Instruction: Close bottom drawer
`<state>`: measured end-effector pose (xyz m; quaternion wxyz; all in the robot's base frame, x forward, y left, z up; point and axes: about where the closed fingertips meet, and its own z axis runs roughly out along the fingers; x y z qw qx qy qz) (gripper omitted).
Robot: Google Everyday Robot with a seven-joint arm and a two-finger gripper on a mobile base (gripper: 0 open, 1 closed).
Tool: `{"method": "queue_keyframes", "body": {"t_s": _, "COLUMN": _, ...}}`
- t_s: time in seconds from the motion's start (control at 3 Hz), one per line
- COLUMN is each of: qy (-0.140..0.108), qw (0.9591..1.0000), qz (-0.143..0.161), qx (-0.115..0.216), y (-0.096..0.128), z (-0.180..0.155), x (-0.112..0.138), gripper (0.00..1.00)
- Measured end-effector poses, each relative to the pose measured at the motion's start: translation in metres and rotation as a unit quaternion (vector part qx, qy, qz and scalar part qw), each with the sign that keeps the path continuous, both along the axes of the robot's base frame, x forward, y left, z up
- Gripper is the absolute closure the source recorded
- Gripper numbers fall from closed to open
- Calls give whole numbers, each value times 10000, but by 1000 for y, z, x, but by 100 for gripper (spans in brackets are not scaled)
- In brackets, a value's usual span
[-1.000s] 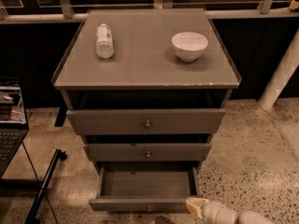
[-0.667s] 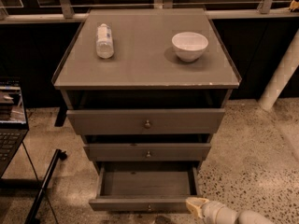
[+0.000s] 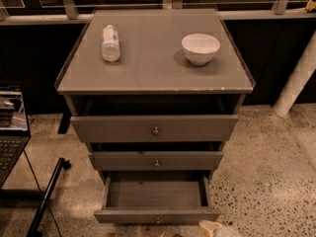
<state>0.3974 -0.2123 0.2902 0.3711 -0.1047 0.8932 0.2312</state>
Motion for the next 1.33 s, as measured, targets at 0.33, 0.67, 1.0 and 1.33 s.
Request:
{"method": "queue_keyframes", "body": {"t_s": 0.33, "qy": 314, "qw": 9989, "qz": -343, "qx": 109, "y": -9, "z": -70, "x": 0, "gripper": 100}}
{"method": "queue_keyframes", "body": {"t_s": 0.67, "qy": 652, "qw": 9960, "qz": -558, "qx": 228, "y": -14, "z": -131, "x": 10, "gripper": 100}}
{"method": "queue_keyframes", "body": {"t_s": 1.0, "qy": 877, "qw": 9941, "qz": -577, "qx": 273, "y": -14, "z": -176, "x": 33, "gripper": 100}}
{"method": "queue_keyframes", "body": {"t_s": 1.33, "qy": 807, "qw": 9952, "qz": -509, "qx": 235, "y": -8, "z": -200, "x": 69, "gripper": 100}}
